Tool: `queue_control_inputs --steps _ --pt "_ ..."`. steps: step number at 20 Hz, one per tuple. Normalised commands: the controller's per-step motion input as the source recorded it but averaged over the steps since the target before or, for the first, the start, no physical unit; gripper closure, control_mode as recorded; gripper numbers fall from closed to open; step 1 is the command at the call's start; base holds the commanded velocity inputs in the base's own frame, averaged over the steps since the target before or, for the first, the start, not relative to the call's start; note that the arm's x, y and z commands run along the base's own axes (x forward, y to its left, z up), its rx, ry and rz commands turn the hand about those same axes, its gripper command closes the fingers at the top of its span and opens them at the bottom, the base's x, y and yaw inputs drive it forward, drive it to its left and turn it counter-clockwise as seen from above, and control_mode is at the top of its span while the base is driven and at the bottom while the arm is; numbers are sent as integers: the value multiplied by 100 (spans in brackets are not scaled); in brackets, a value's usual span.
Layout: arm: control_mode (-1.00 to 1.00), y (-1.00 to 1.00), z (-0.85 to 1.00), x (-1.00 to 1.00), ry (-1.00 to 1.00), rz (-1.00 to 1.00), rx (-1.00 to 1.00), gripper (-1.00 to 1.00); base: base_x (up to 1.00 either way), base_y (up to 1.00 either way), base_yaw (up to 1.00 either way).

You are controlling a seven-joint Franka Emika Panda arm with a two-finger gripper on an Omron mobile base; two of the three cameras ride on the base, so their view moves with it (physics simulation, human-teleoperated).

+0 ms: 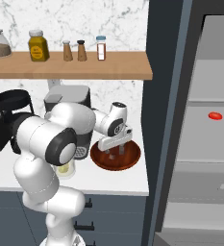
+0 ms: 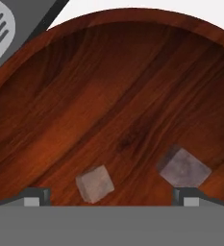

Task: Grab a lemon wedge from the fridge and one ice cube from the ice bowl, and put them in the glass of lemonade.

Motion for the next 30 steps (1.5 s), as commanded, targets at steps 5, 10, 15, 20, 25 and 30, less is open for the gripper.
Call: queue_control_inputs --steps 5,10,15,20,25,30 --pt "-100 0 -20 0 0 0 0 -100 0 0 0" --pt "-100 0 -15 0 0 0 0 -100 0 0 0" --pt "-100 0 -11 0 0 0 0 -100 0 0 0" --pt "-100 6 -6 -12 0 0 0 -100 0 0 0" --pt "-100 5 0 -22 0 0 0 -100 0 0 0" --pt "-100 0 0 0 0 0 0 -100 0 0 0"
